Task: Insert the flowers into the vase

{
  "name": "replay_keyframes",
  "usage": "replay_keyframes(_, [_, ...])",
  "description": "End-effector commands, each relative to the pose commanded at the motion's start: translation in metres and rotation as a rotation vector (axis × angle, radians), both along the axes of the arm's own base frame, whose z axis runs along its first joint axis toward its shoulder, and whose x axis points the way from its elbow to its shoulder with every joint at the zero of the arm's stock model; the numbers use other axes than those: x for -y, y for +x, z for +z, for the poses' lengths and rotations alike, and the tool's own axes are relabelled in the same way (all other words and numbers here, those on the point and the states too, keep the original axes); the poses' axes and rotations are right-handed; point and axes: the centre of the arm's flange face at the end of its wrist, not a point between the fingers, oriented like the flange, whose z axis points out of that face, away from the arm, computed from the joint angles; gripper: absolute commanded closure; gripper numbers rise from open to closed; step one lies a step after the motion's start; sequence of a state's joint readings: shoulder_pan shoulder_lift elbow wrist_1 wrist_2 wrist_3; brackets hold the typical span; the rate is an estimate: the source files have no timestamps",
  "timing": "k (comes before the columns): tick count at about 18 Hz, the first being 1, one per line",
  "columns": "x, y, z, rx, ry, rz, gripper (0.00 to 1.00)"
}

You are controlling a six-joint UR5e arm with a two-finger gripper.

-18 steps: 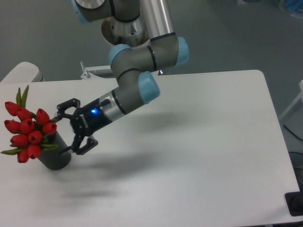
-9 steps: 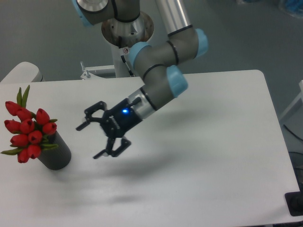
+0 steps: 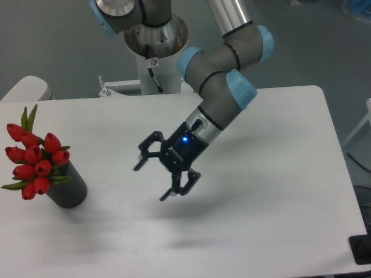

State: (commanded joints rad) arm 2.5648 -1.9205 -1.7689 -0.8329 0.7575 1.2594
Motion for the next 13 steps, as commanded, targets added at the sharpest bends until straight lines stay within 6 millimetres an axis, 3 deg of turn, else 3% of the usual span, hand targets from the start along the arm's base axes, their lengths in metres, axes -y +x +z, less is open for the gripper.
replay_keyframes(7, [-0.001,-0.047,0.003,-0.203,-0.273,0.059,0.00])
replay_keyframes(13, [-0.016,-0.099,-0.003,-0.248,-0.497,0.022,0.00])
